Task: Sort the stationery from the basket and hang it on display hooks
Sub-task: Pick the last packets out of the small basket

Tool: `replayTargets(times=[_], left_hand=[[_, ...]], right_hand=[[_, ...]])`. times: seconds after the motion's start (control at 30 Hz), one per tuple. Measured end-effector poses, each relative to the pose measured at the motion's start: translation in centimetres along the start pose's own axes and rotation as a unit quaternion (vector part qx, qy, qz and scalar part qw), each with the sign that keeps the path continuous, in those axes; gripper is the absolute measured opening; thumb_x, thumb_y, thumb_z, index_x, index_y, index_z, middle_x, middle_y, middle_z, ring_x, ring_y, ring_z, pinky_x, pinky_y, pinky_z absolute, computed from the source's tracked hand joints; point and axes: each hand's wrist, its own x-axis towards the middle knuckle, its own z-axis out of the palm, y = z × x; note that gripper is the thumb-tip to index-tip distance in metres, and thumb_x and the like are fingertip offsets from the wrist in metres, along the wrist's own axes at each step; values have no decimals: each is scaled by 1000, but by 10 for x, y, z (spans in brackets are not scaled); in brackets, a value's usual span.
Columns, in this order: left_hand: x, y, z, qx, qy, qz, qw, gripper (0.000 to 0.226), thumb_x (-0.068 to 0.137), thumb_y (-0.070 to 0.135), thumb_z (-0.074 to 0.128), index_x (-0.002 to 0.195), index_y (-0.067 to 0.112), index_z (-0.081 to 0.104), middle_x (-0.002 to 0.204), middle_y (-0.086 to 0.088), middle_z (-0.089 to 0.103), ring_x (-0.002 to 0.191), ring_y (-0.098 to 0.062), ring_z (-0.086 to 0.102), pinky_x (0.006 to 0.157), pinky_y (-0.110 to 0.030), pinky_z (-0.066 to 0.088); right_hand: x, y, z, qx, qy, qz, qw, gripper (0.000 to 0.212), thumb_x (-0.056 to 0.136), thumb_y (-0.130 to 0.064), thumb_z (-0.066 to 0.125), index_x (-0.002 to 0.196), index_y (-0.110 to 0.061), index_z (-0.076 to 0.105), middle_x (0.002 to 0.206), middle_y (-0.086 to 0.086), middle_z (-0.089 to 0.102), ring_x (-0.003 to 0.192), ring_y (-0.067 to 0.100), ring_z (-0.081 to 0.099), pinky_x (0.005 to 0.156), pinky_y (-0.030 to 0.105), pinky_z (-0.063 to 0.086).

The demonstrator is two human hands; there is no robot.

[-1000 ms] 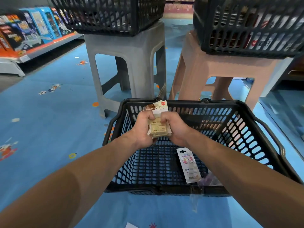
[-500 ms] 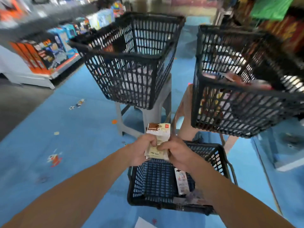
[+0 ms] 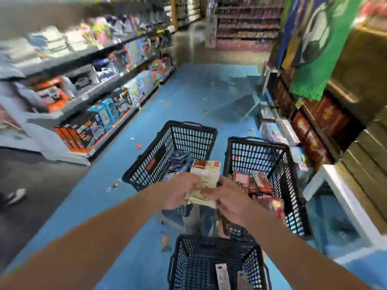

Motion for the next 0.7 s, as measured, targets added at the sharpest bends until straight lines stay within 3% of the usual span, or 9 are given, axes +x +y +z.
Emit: replayTargets(times=[0.07, 0.13, 0.2, 0.27, 0.33, 0.43, 0.5, 0.63, 0.7], left_hand=[[5, 37, -11, -5, 2, 22, 1000, 22, 71, 6, 61, 93, 6, 55, 88, -12, 55, 71, -19, 60, 63, -28, 48], [17, 67, -23, 0, 19, 39, 999, 13, 80, -1, 66, 82, 9, 57, 85, -10, 56, 66, -9, 63, 62, -21, 48], [35, 88, -42, -10, 46, 62, 997, 14, 92, -8, 61, 92, 5, 68, 89, -9, 70, 70, -6, 70, 64, -19, 53], [59, 101, -62, -11, 65, 79, 995, 24, 92, -8, 63, 113, -2, 71, 98, -13, 77, 80, -19, 75, 69, -28, 57], [92, 108, -84, -19, 74, 71, 995, 30, 92, -6, 63, 122, -3, 68, 105, -14, 78, 86, -23, 75, 72, -31, 58], [156, 108, -120, -22, 54, 41, 997, 32, 94, -2, 60, 125, 2, 68, 117, -15, 75, 104, -28, 73, 88, -37, 58], [205, 102, -142, -30, 54, 17, 998, 40, 85, 0, 65, 125, 3, 67, 122, -16, 73, 109, -32, 71, 89, -42, 59], [285, 76, -183, -34, 83, -47, 995, 30, 52, 0, 61, 81, 5, 59, 96, -12, 62, 94, -28, 56, 70, -36, 43], [327, 61, -198, -24, 92, -91, 991, 15, 71, -5, 59, 79, 6, 55, 90, -10, 54, 90, -26, 47, 66, -33, 36]], right_hand=[[12, -35, 0, -2, 15, -20, 1000, 38, 87, 16, 61, 117, -7, 64, 106, 8, 75, 92, 22, 73, 69, 25, 57], [32, -62, -1, -8, 45, -33, 998, 39, 88, 15, 62, 121, -4, 64, 113, 12, 73, 86, 17, 74, 64, 22, 56], [61, -79, -3, -18, 77, -42, 996, 40, 88, 15, 62, 126, 1, 63, 118, 16, 73, 79, 12, 73, 56, 18, 54], [97, -88, -6, -22, 95, -42, 994, 39, 88, 15, 63, 124, 1, 65, 116, 14, 74, 78, 11, 72, 55, 16, 53], [142, -87, -10, -26, 112, -32, 993, 37, 88, 12, 65, 122, -4, 67, 113, 9, 75, 86, 14, 73, 65, 20, 56], [216, -69, -18, -26, 156, 0, 987, 43, 83, 5, 71, 124, -8, 67, 117, 7, 75, 110, 27, 70, 95, 42, 58], [266, -54, -26, -27, 193, 32, 980, 47, 78, 3, 72, 123, -11, 69, 116, 6, 75, 110, 29, 70, 101, 49, 54], [354, -14, -40, -39, 243, 82, 966, 43, 84, 11, 64, 120, -12, 70, 111, 4, 75, 102, 20, 70, 91, 39, 57], [385, 7, -48, -24, 263, 103, 959, 42, 85, 13, 61, 117, -14, 71, 104, -1, 75, 91, 11, 69, 72, 25, 54]])
